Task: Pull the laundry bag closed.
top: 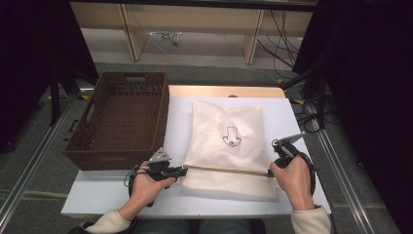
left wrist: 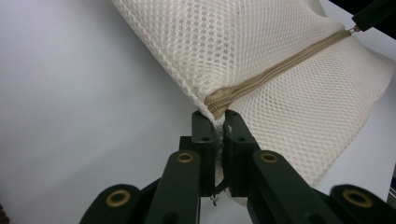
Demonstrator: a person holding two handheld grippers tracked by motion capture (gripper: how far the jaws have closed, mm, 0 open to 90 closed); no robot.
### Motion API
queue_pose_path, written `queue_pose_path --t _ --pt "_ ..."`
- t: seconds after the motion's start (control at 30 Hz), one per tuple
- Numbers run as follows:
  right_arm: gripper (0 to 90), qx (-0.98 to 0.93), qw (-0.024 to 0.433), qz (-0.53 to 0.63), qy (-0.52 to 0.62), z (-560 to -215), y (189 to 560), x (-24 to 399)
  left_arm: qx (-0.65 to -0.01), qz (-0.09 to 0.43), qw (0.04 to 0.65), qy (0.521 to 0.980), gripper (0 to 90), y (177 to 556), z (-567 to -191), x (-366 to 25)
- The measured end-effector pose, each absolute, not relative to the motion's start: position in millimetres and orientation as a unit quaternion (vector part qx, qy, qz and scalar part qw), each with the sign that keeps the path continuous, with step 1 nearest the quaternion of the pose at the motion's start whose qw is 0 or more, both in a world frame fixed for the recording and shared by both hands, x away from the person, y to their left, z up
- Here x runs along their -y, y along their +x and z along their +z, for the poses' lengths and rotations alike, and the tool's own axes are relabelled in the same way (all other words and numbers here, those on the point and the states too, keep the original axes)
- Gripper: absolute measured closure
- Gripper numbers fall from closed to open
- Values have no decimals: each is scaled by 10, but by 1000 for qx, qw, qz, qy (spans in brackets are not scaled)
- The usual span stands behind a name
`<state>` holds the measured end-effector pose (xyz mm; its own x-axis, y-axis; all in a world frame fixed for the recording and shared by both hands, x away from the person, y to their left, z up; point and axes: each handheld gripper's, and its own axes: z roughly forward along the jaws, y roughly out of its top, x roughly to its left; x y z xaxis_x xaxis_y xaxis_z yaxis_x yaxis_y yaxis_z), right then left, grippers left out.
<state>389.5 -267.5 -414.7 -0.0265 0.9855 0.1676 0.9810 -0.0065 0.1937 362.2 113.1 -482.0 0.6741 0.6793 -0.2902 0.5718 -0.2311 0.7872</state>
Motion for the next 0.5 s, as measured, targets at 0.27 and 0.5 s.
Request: queue_pose_path --t 0.27,0.5 --pt "844 -700 3 132 702 -4080 3852 2551 -396 59 474 784 840 3612 -4824 -1130" --pt "797 -741 -3 181 647 -4126 3860 2497 -393 60 477 784 830 3610 -4828 -1133"
